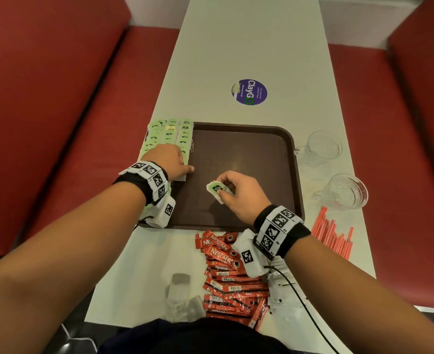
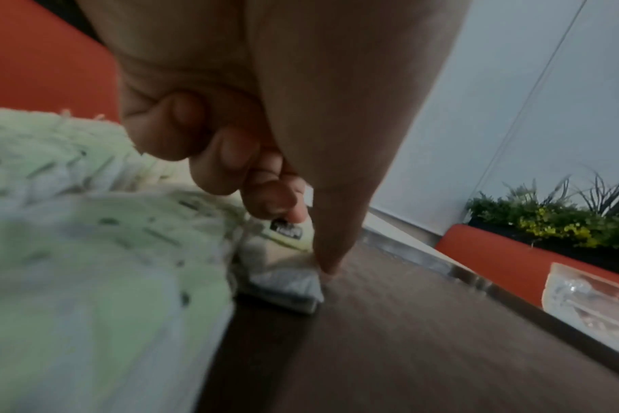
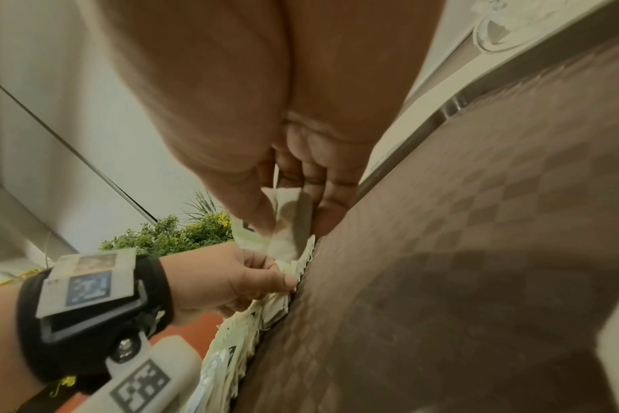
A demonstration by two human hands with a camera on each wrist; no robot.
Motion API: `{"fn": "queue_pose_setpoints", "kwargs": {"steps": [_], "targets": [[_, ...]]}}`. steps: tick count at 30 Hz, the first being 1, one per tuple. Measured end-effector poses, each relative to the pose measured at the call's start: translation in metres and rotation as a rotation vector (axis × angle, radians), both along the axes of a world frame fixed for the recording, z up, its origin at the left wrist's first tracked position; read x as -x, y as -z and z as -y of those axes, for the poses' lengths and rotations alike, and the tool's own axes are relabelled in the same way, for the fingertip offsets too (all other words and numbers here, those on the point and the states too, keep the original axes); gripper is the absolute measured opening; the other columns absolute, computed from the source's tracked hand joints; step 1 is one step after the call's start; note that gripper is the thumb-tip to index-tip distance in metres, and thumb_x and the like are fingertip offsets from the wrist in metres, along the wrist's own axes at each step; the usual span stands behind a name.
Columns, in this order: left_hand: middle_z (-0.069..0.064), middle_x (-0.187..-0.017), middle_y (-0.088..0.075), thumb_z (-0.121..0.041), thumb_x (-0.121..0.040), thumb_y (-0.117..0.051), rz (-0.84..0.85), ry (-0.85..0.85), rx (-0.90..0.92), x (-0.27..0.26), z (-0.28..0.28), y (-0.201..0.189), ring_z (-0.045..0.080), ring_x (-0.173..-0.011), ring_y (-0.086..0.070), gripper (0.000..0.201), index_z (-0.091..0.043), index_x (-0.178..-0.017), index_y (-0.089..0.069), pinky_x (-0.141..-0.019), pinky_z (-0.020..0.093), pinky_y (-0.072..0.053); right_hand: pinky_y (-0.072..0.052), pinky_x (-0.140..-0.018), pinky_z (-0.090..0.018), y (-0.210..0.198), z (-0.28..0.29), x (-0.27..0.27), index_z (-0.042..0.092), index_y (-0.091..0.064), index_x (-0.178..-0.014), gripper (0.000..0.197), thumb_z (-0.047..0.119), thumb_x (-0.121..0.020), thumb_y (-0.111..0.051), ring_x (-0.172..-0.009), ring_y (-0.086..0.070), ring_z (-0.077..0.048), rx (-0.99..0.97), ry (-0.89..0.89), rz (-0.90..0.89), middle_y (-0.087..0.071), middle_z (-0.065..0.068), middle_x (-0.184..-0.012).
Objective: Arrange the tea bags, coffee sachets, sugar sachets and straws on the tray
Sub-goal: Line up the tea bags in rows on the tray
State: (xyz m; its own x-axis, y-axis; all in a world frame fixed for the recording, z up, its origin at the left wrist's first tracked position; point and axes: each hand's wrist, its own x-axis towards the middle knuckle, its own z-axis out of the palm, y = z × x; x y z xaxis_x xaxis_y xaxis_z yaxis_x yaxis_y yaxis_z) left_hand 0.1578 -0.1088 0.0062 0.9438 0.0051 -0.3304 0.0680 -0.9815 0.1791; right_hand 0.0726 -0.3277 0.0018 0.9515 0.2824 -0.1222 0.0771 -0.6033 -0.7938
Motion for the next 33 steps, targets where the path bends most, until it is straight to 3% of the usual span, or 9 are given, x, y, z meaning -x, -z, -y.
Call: {"fn": "queue_pose_setpoints", "kwargs": {"steps": [5, 9, 12, 16, 23, 25, 27, 30, 33], "targets": [[-0.003, -0.083, -0.063, -0.052, -0.085, -0.067, 0.042, -0.014, 0.034, 0.003, 0.0, 0.0, 0.02, -0.08, -0.06, 0.03, -0.024, -0.085, -0.058, -0.063, 0.03, -0.044, -0.041, -0.062, -0.011, 0.001, -0.004, -0.004, 0.028, -0.059, -0.089, 0.011, 0.022, -0.092, -0.068, -0.07, -0.058, -0.002, -0.013, 0.035, 0.018, -0.063, 0.013, -0.077], [-0.009, -0.074, -0.06, -0.056, -0.09, -0.06, 0.139, 0.08, 0.408, 0.017, 0.006, -0.016, 0.007, -0.067, -0.054, 0.028, -0.028, -0.084, -0.062, -0.061, 0.027, -0.039, -0.046, -0.065, -0.021, -0.001, -0.008, -0.008, 0.028, -0.061, -0.091, 0.007, 0.027, -0.093, -0.068, -0.072, -0.06, -0.007, -0.03, 0.04, 0.017, -0.065, 0.008, -0.079], [-0.013, -0.075, -0.061, -0.051, -0.086, -0.068, 0.053, 0.207, 0.675, 0.035, 0.013, -0.037, -0.001, -0.06, -0.05, 0.023, -0.028, -0.088, -0.068, -0.062, 0.013, -0.039, -0.05, -0.068, -0.027, -0.002, -0.012, -0.01, 0.025, -0.063, -0.093, 0.005, 0.028, -0.094, -0.067, -0.073, -0.061, -0.009, -0.059, 0.054, 0.014, -0.066, 0.007, -0.08], [-0.015, -0.073, -0.061, -0.037, -0.087, -0.073, 0.082, 0.347, 0.564, 0.042, 0.011, -0.04, -0.001, -0.065, -0.051, 0.007, -0.031, -0.088, -0.068, -0.063, 0.016, -0.039, -0.055, -0.071, -0.03, -0.002, -0.016, -0.011, 0.024, -0.064, -0.094, 0.007, 0.027, -0.092, -0.07, -0.076, -0.064, -0.01, -0.09, 0.067, 0.013, -0.068, 0.006, -0.083], [-0.011, -0.073, -0.067, -0.025, -0.094, -0.067, 0.126, 0.148, 0.63, 0.041, -0.013, -0.033, -0.005, -0.061, -0.055, 0.004, -0.027, -0.091, -0.064, -0.059, 0.006, -0.037, -0.056, -0.074, -0.028, 0.001, -0.016, -0.008, 0.028, -0.054, -0.115, 0.042, 0.023, -0.082, -0.08, -0.075, -0.065, -0.01, -0.161, 0.031, -0.066, -0.07, 0.008, -0.088], [-0.012, -0.076, -0.068, -0.029, -0.094, -0.066, 0.128, 0.125, 0.554, 0.038, -0.026, -0.031, -0.004, -0.065, -0.056, 0.003, -0.027, -0.095, -0.064, -0.062, 0.011, -0.04, -0.054, -0.073, -0.025, 0.0, -0.013, -0.005, 0.028, -0.054, -0.114, 0.04, 0.024, -0.083, -0.079, -0.074, -0.064, -0.009, -0.123, -0.009, -0.072, -0.069, 0.008, -0.088], [-0.012, -0.078, -0.068, -0.033, -0.093, -0.066, 0.019, 0.169, 0.399, 0.034, -0.035, -0.026, 0.002, -0.071, -0.06, 0.006, -0.029, -0.097, -0.064, -0.066, 0.021, -0.044, -0.054, -0.072, -0.025, 0.0, -0.011, 0.0, 0.025, -0.06, -0.106, 0.03, 0.023, -0.084, -0.079, -0.072, -0.062, -0.007, -0.08, -0.068, -0.087, -0.069, 0.007, -0.087], [-0.01, -0.082, -0.07, -0.035, -0.092, -0.068, -0.136, 0.215, 0.24, 0.029, -0.039, -0.012, 0.009, -0.079, -0.065, 0.007, -0.03, -0.097, -0.067, -0.07, 0.025, -0.048, -0.055, -0.07, -0.026, -0.001, -0.013, 0.01, 0.022, -0.064, -0.1, 0.022, 0.024, -0.084, -0.079, -0.067, -0.057, -0.004, 0.0, -0.196, -0.109, -0.068, 0.007, -0.084], [-0.009, -0.09, -0.069, -0.034, -0.091, -0.069, -0.043, 0.159, 0.202, 0.021, -0.038, 0.002, 0.015, -0.084, -0.064, 0.01, -0.029, -0.099, -0.069, -0.073, 0.027, -0.048, -0.048, -0.067, -0.019, 0.0, -0.015, 0.019, 0.023, -0.065, -0.1, 0.02, 0.029, -0.084, -0.077, -0.069, -0.054, 0.0, 0.102, -0.287, -0.054, -0.066, 0.012, -0.085]]}}
